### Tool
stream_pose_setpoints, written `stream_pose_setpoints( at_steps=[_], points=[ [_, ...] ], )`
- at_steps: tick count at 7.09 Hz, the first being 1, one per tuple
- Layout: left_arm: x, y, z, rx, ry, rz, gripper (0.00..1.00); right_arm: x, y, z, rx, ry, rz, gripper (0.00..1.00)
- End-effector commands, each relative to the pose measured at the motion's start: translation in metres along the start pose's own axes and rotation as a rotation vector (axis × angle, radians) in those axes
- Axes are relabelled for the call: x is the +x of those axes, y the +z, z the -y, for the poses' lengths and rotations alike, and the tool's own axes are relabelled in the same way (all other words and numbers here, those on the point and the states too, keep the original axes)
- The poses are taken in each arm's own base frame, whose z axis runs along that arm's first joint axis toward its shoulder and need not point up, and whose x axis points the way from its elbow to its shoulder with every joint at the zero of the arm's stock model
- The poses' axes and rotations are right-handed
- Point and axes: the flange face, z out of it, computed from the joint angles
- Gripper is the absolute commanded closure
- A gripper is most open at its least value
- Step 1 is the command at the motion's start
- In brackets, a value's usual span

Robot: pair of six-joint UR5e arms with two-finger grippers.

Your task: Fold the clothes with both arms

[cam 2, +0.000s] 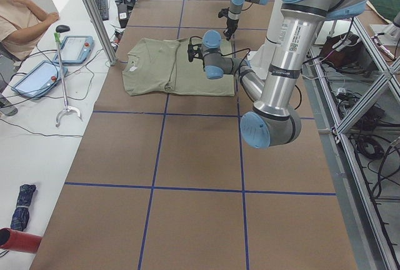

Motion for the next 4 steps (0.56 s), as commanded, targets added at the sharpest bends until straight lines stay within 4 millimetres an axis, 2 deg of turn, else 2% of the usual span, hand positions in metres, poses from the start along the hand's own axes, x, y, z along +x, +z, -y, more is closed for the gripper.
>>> stream_pose_setpoints(
  at_steps=[1,2,3,4],
  points=[
    [-0.002,-0.001,-0.004,0.022,-0.124,0.007,0.24,-0.002,-0.022,-0.006,-0.028,-0.005,0.035,1.0],
    [-0.016,0.013,-0.027,0.077,-0.18,0.031,0.24,-0.003,-0.032,-0.006,-0.036,-0.004,0.046,1.0],
    [-0.049,0.021,-0.062,0.134,-0.198,0.108,0.24,0.0,-0.038,-0.004,-0.033,-0.005,0.042,1.0],
    [-0.07,0.011,-0.083,0.155,-0.195,0.191,0.24,0.005,-0.043,-0.002,-0.029,-0.007,0.033,1.0]
  ],
)
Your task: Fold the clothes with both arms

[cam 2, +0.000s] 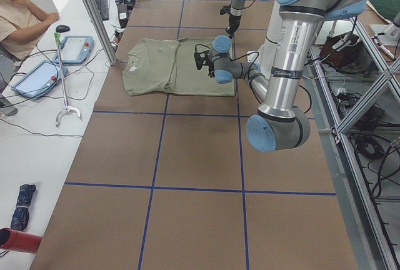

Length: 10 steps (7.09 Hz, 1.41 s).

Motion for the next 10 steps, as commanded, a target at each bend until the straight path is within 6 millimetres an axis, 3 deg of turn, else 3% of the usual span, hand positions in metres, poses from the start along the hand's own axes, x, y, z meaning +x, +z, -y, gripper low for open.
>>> stream_pose_setpoints(
  at_steps=[1,3,4,7,8,10],
  points=[
    [-0.049,-0.009,-0.038,0.042,-0.011,0.125,0.24,0.006,-0.006,-0.001,0.0,-0.006,-0.011,1.0],
    [-0.062,0.004,-0.071,0.066,-0.016,0.259,0.24,0.01,-0.004,0.002,0.008,-0.008,-0.019,1.0],
    [-0.068,0.015,-0.098,0.033,-0.035,0.286,0.25,0.011,-0.003,0.002,0.008,-0.01,-0.022,1.0],
    [-0.07,0.023,-0.111,0.012,-0.028,0.297,0.28,0.012,-0.002,0.0,0.007,-0.013,-0.023,1.0],
    [-0.067,0.025,-0.113,0.008,-0.027,0.294,0.36,0.012,-0.002,0.0,0.006,-0.014,-0.024,1.0],
    [-0.069,0.025,-0.113,0.011,-0.027,0.298,1.0,0.012,-0.003,-0.001,0.004,-0.014,-0.021,1.0]
  ],
)
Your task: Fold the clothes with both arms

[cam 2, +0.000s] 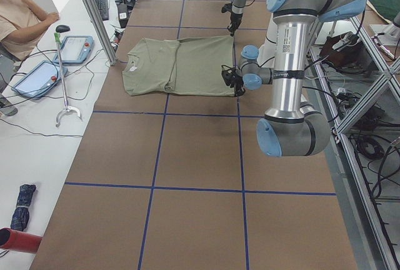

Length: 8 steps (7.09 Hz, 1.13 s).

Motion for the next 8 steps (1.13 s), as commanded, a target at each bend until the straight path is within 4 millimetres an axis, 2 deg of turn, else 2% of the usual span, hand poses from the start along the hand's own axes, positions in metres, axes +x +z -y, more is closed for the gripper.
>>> stream_pose_setpoints(
  at_steps=[1,3,4,6,7,8],
  points=[
    [-0.003,0.001,0.0,0.002,0.0,0.007,1.0,0.0,-0.001,-0.001,-0.002,-0.001,0.001,1.0],
    [0.001,-0.004,-0.001,-0.001,0.002,0.001,1.0,-0.001,-0.002,-0.001,-0.004,-0.001,0.005,1.0],
    [0.006,-0.017,-0.004,-0.007,0.004,0.003,1.0,-0.001,-0.003,-0.004,-0.007,-0.003,0.007,1.0],
    [0.017,-0.063,-0.043,-0.084,0.029,-0.022,1.0,0.009,-0.016,-0.007,-0.025,-0.017,0.015,1.0],
    [0.02,-0.077,-0.06,-0.119,0.021,-0.03,1.0,0.025,-0.03,-0.006,-0.038,-0.029,0.013,1.0],
    [0.021,-0.085,-0.063,-0.128,0.011,-0.038,1.0,0.037,-0.04,-0.006,-0.049,-0.042,0.01,1.0]
  ],
)
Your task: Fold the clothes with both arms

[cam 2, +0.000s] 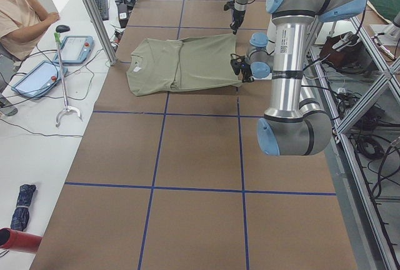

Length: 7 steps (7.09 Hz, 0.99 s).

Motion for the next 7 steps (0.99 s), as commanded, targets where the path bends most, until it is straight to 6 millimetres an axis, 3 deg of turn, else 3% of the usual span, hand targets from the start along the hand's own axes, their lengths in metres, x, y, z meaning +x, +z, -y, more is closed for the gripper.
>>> stream_pose_setpoints(
  at_steps=[1,2,3,4,6,7],
  points=[
    [0.003,-0.015,-0.02,-0.04,-0.01,-0.01,1.0,0.018,-0.019,-0.006,-0.029,-0.023,-0.002,1.0],
    [0.007,-0.028,-0.019,-0.047,-0.012,-0.034,1.0,0.018,-0.023,-0.008,-0.036,-0.025,0.006,1.0],
    [0.011,-0.044,-0.016,-0.061,-0.019,-0.06,1.0,0.013,-0.042,-0.005,-0.042,-0.017,0.045,1.0],
    [0.021,-0.057,0.002,-0.039,-0.034,-0.094,1.0,-0.003,-0.056,0.027,0.0,0.039,0.093,1.0],
    [0.052,-0.085,0.057,0.061,0.031,-0.183,1.0,-0.026,-0.074,0.076,0.057,0.025,0.146,1.0],
    [0.064,-0.097,0.097,0.121,0.085,-0.202,1.0,-0.044,-0.078,0.103,0.092,-0.015,0.163,1.0]
  ],
)
